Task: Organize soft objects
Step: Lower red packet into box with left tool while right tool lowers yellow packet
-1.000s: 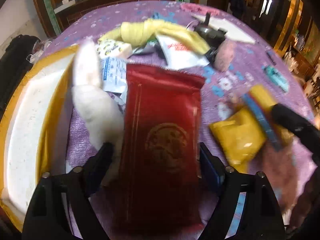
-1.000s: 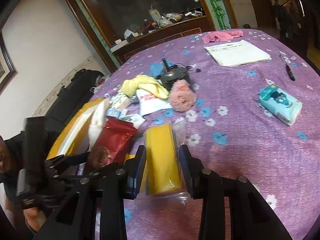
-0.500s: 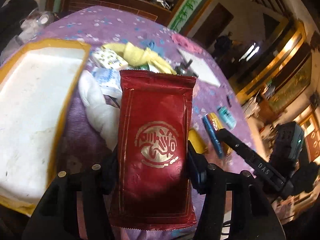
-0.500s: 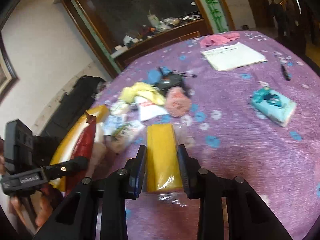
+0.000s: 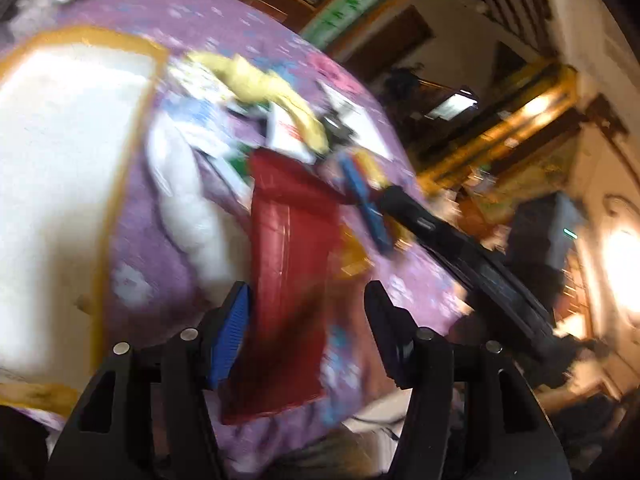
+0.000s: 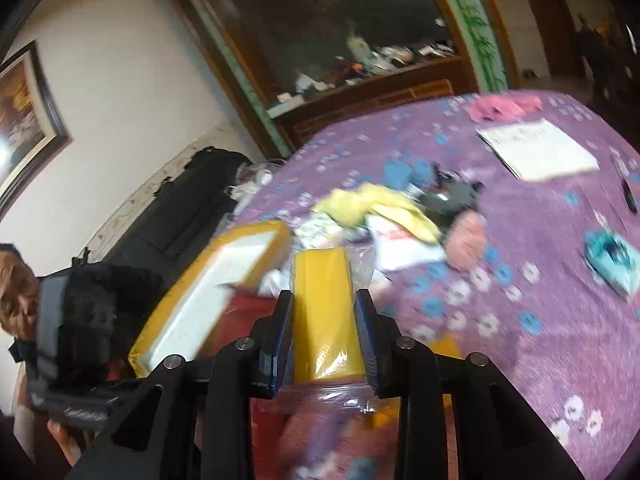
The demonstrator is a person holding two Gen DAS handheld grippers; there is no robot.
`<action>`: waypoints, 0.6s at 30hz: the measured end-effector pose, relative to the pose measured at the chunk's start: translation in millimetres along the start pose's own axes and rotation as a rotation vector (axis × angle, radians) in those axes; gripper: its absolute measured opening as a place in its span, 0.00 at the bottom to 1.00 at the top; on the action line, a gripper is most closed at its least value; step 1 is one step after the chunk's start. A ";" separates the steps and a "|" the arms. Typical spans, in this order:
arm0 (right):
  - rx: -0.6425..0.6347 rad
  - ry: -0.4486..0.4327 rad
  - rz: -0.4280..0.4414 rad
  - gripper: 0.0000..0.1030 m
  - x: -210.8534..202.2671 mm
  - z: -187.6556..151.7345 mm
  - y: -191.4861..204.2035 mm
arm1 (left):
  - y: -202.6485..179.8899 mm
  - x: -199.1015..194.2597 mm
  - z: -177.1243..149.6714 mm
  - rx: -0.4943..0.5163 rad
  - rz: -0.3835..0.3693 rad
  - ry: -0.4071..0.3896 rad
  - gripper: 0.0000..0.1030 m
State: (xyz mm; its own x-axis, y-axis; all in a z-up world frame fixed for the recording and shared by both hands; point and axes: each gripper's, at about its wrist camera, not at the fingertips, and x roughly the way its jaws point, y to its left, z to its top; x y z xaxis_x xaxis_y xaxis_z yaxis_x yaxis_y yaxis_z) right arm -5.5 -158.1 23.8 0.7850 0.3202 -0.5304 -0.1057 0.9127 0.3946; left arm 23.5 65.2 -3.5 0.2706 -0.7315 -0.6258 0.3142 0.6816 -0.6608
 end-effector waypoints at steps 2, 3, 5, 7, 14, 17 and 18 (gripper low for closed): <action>0.020 0.005 0.008 0.29 -0.3 -3.0 2.9 | 1.1 -3.6 -4.2 -0.019 -0.016 -0.015 0.55; 0.028 0.007 0.021 0.29 -2.7 -4.1 5.6 | 2.1 -6.3 -4.7 -0.023 -0.047 -0.024 0.55; 0.020 0.002 0.030 0.29 -6.7 -1.7 12.0 | -0.1 -7.2 -6.9 -0.021 -0.002 -0.046 0.55; 0.004 -0.011 0.009 0.29 -7.8 2.5 17.8 | -3.8 -5.0 -8.6 0.015 0.114 -0.069 0.55; 0.073 0.018 0.013 0.29 -20.3 -12.0 -12.4 | -32.6 26.3 -15.5 0.150 0.293 -0.038 0.75; 0.095 -0.003 0.006 0.29 -34.3 -13.1 -23.3 | -47.0 44.0 -17.2 0.255 0.360 -0.029 0.74; 0.095 -0.009 -0.005 0.29 -37.3 -12.7 -24.5 | -52.8 54.0 -18.9 0.298 0.402 -0.013 0.74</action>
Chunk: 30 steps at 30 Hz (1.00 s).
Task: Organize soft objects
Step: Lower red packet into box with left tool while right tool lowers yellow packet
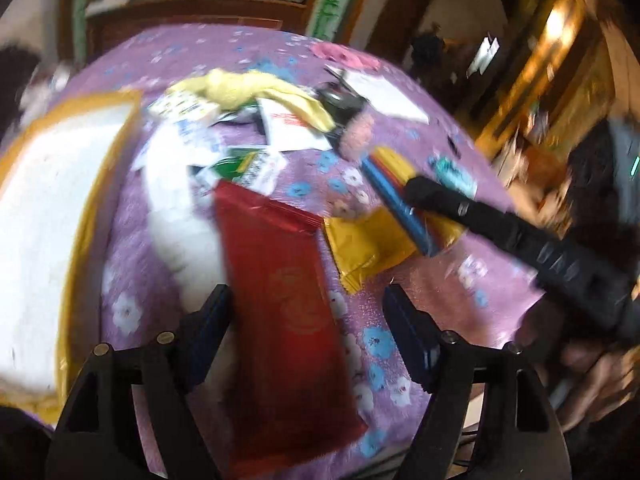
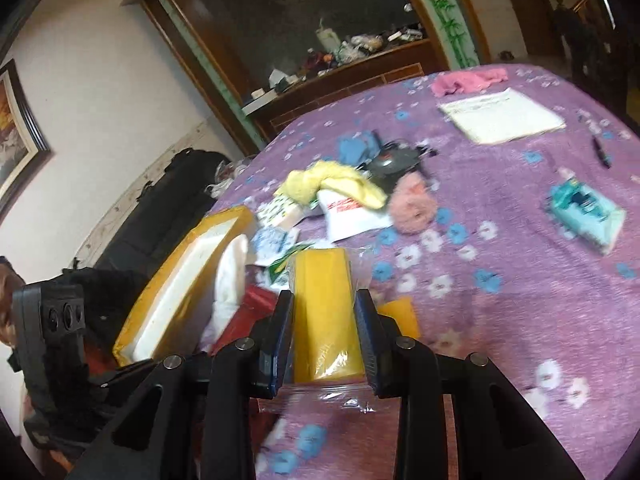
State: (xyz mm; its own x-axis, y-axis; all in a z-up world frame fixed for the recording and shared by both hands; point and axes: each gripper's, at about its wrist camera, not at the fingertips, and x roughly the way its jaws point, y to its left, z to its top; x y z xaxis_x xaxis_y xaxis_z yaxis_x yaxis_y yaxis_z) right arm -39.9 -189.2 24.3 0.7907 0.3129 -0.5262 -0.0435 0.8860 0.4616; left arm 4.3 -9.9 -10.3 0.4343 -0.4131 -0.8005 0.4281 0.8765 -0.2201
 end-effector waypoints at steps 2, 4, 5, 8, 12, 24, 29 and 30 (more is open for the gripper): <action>0.018 -0.005 -0.001 0.29 -5.7 0.0 -4.2 | -10.3 10.1 -4.1 0.062 0.091 0.031 0.69; 0.026 -0.011 0.000 0.29 -13.0 -4.7 -10.4 | -7.8 7.3 -4.8 0.034 0.060 0.011 0.68; 0.021 -0.020 -0.010 0.29 -15.6 -4.0 -10.6 | -2.5 5.4 -2.8 -0.007 0.024 0.004 0.68; 0.019 -0.020 -0.023 0.29 -18.3 -15.2 -21.0 | 0.7 0.3 4.9 -0.028 0.021 -0.022 0.68; 0.023 -0.021 -0.019 0.29 -24.5 -18.2 -33.3 | -31.0 42.3 6.9 0.187 0.259 0.042 0.63; 0.029 -0.024 0.030 0.29 -32.6 -17.0 -36.5 | 40.3 -8.5 -11.2 -0.232 -0.302 -0.063 0.45; 0.030 -0.017 0.077 0.29 -29.1 -15.6 -23.1 | 53.1 -23.9 -12.3 -0.300 -0.485 -0.127 0.45; 0.012 -0.021 0.068 0.29 -28.2 -14.8 -18.1 | 59.1 -27.4 -13.0 -0.327 -0.514 -0.137 0.45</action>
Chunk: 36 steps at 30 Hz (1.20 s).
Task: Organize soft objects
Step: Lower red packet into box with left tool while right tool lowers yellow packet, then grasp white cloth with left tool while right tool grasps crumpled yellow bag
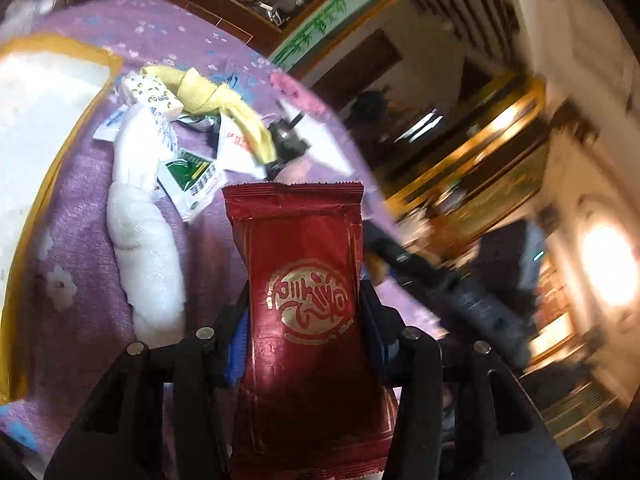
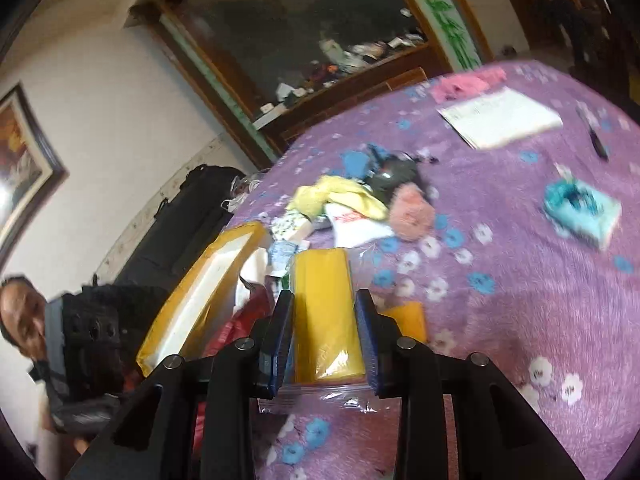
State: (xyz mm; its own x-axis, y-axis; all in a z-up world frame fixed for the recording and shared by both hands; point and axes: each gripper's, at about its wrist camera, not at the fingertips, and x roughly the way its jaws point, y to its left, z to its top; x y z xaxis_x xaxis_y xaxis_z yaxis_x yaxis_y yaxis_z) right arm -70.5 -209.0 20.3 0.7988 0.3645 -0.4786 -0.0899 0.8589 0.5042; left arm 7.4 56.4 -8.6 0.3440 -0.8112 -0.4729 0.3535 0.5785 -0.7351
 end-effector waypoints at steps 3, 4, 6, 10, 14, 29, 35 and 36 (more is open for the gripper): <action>-0.005 0.013 0.032 0.29 8.4 3.8 14.1 | -0.5 -31.8 7.5 0.000 0.000 -0.078 0.45; -0.013 0.017 0.047 0.29 11.7 5.3 20.3 | -2.5 -46.4 11.6 0.017 0.039 -0.117 0.45; -0.060 0.016 0.063 0.29 20.3 10.0 40.5 | -1.7 -69.2 21.4 0.034 0.122 -0.159 0.45; -0.128 0.054 0.121 0.29 53.6 14.5 83.0 | 14.6 -107.5 41.7 0.086 0.423 -0.242 0.45; -0.241 0.136 0.172 0.29 115.4 7.0 139.3 | 61.5 -122.9 54.3 0.024 0.590 -0.235 0.45; -0.329 0.207 0.076 0.81 216.5 -13.8 188.1 | 123.1 -118.3 52.1 -0.013 0.652 -0.174 0.65; -0.244 0.088 0.173 0.98 173.9 0.1 165.1 | 110.5 -139.9 42.5 -0.054 0.546 -0.251 0.78; -0.236 0.063 0.175 0.98 166.8 3.0 160.1 | 104.1 -139.5 39.8 -0.049 0.552 -0.259 0.78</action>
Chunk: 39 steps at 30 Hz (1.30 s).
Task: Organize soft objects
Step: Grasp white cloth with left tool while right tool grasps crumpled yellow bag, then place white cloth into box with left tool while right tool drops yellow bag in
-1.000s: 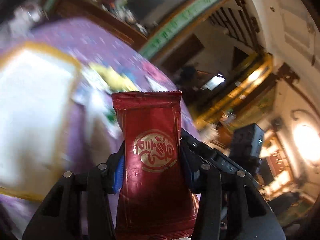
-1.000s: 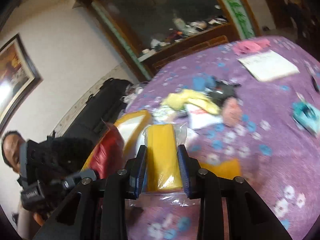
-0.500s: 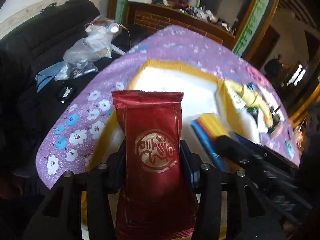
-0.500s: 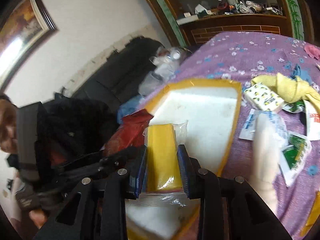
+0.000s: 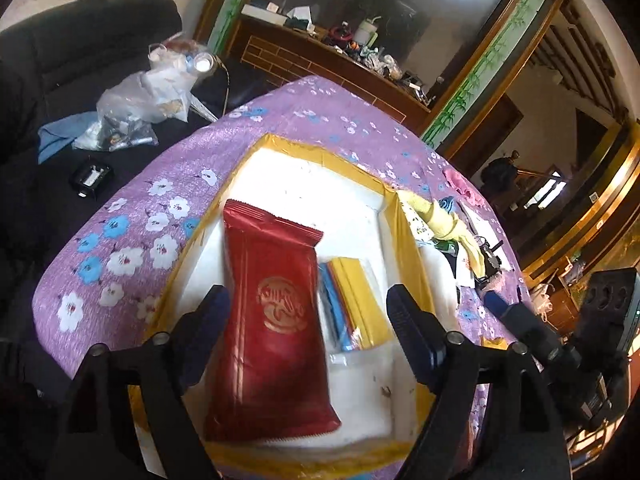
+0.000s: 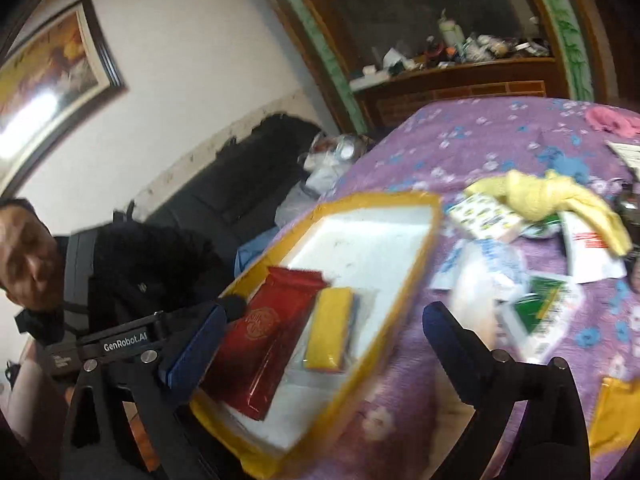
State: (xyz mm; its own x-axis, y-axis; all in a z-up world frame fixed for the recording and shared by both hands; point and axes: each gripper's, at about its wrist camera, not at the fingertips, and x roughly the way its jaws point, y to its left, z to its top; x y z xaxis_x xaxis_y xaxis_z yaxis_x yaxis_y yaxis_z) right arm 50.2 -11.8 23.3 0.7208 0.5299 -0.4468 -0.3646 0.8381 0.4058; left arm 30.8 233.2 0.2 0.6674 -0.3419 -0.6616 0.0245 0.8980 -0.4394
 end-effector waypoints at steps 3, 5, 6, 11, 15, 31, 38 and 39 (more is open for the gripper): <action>0.009 -0.058 -0.019 0.98 -21.0 -0.6 -12.0 | -28.4 -9.7 -9.5 0.062 0.014 -0.037 0.78; 0.046 -0.069 -0.003 0.98 -39.1 -9.6 -27.0 | -50.0 -11.8 -17.8 0.094 0.017 -0.042 0.78; 0.063 -0.069 -0.003 0.97 -46.3 -12.7 -32.5 | -61.1 -8.9 -23.1 0.099 0.016 -0.025 0.78; 0.183 -0.113 -0.066 0.88 -102.4 -42.2 -70.3 | -111.9 8.5 -48.7 0.192 -0.018 0.063 0.78; 0.240 -0.082 -0.121 0.88 -120.1 -52.3 -96.9 | -143.8 17.7 -59.8 0.252 0.009 0.093 0.78; 0.246 0.117 -0.326 0.69 -110.2 -57.3 -145.5 | -184.7 51.6 -66.1 0.298 0.144 0.136 0.78; 0.185 0.127 -0.365 0.53 -100.4 -61.0 -141.3 | -192.0 111.4 -64.1 0.382 0.311 0.260 0.49; 0.189 0.122 -0.354 0.52 -101.9 -61.1 -142.6 | -193.2 110.9 -62.9 0.389 0.320 0.241 0.44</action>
State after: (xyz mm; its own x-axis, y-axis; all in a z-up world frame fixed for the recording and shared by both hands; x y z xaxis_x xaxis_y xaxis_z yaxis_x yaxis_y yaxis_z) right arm -7.3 -177.3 -37.8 0.7030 0.2341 -0.6715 0.0162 0.9387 0.3443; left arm 53.3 4.4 -26.5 0.4986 -0.0482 -0.8655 0.1522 0.9878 0.0327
